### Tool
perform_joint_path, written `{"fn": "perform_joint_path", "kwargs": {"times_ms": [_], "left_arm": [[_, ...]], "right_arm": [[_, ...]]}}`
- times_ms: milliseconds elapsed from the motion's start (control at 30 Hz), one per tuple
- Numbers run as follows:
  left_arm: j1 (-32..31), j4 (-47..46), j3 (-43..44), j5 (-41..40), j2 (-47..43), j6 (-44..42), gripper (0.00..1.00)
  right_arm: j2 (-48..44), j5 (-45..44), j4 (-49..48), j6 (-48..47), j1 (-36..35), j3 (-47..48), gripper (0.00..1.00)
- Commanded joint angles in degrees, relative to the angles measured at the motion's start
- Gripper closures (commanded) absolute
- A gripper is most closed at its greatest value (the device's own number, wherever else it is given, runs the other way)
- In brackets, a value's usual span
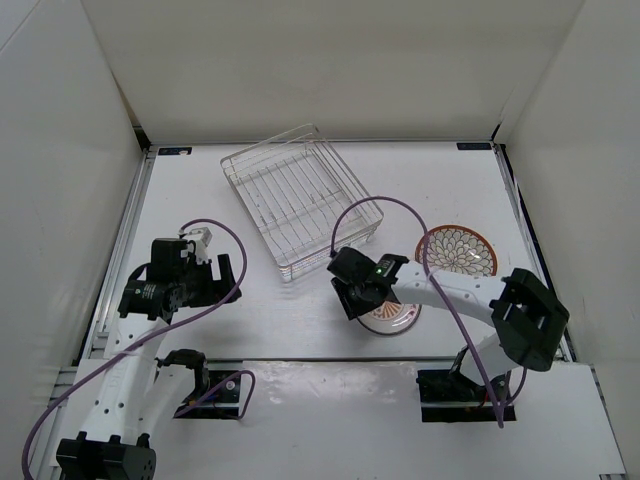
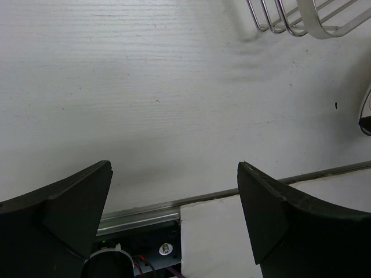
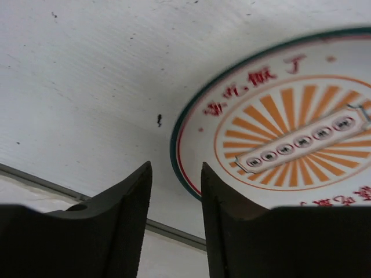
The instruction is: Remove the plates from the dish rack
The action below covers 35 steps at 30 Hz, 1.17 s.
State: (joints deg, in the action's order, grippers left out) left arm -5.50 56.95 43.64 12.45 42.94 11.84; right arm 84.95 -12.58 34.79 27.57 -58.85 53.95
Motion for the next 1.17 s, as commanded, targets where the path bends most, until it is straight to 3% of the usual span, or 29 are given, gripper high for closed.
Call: {"fn": "perform_joint_path", "kwargs": {"times_ms": [0, 100, 233, 333, 467, 600, 733, 967, 1133], "left_arm": [[-0.13, 0.18, 0.04, -0.67, -0.49, -0.23, 0.0], [-0.13, 0.09, -0.04, -0.85, -0.66, -0.15, 0.0], [-0.13, 0.18, -0.04, -0.93, -0.23, -0.15, 0.0], [-0.21, 0.01, -0.04, -0.67, -0.22, -0.15, 0.0], [-0.13, 0.01, -0.13, -0.32, -0.05, -0.23, 0.0], [-0.13, -0.17, -0.22, -0.14, -0.13, -0.15, 0.0], [-0.13, -0.17, -0.13, -0.41, -0.13, -0.06, 0.0], [-0.22, -0.26, -0.13, 0.12, 0.56, -0.15, 0.0], [-0.22, -0.17, 0.13, 0.3, 1.54, -0.41, 0.0]], "right_arm": [[0.75, 5.45, -3.32, 0.82, 0.05, 2.91, 0.52], [-0.22, 5.46, -2.1, -0.66, 0.31, 6.06, 0.41], [-3.64, -5.04, 2.99, -5.06, 1.02, 14.65, 0.38], [-4.09, -7.1, 4.5, -11.2, 4.26, 21.07, 0.37], [-0.14, -3.34, 6.96, -12.98, 13.72, 27.95, 0.32], [3.38, 1.66, 6.88, -13.68, 22.6, 34.28, 0.15], [8.82, 6.78, 12.04, -13.77, 25.89, 42.1, 0.1], [2.86, 4.06, 7.32, -13.78, 27.12, 32.63, 0.1], [4.96, 2.65, 8.28, -10.97, 29.22, 31.91, 0.1]]}}
